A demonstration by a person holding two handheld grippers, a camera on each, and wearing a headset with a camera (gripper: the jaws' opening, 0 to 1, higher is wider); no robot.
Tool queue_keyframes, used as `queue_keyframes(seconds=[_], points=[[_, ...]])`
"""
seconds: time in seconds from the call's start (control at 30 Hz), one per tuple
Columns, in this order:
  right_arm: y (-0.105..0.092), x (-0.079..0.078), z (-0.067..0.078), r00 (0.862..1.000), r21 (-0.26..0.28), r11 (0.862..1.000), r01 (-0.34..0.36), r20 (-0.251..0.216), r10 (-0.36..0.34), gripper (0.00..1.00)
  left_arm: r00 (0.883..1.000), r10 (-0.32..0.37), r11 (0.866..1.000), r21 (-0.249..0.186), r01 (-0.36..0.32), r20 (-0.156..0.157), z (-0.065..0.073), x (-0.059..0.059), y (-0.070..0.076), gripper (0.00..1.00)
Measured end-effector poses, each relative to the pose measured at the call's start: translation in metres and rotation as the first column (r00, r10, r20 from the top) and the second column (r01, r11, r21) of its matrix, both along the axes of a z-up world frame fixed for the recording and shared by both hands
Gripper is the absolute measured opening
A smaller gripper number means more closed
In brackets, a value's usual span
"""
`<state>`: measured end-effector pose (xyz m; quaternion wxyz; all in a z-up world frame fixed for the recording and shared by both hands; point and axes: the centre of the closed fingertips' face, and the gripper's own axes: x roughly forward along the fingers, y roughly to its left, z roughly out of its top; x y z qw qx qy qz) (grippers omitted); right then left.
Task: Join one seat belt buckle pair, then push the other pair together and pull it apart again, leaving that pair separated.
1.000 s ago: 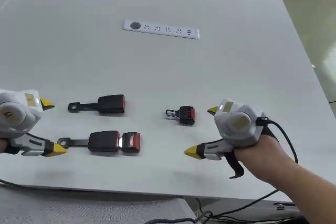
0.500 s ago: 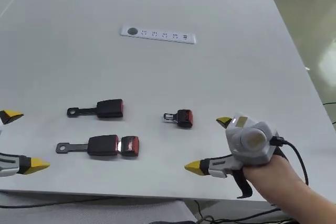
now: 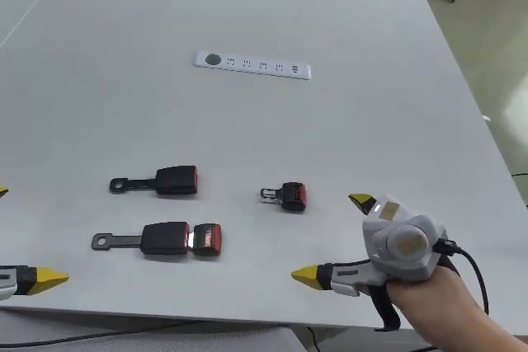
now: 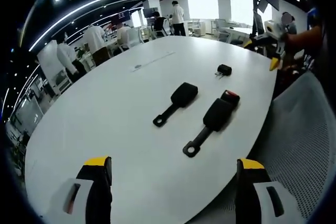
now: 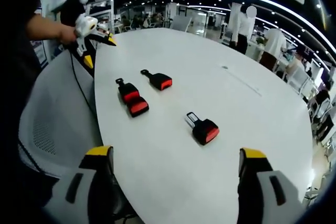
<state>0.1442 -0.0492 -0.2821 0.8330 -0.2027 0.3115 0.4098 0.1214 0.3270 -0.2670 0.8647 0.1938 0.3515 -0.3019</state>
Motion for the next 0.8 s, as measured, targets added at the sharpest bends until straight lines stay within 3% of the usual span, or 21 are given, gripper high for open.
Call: queue_keyframes(seconds=[0.4, 0.8], points=[[0.0048, -0.0023, -0.0001, 1.0, 0.005, 1.0, -0.013, 0.001, 0.013, 1.0, 1.0, 0.011, 1.0, -0.002, -0.011, 0.006, 0.0014, -0.003, 0.0023, 1.0], [0.0059, -0.0013, 0.0007, 1.0, 0.008, 1.0, -0.003, 0.0, 0.003, 1.0, 0.999, 0.023, 1.0, -0.003, -0.023, 0.03, 0.0053, -0.0007, 0.0043, 1.0]])
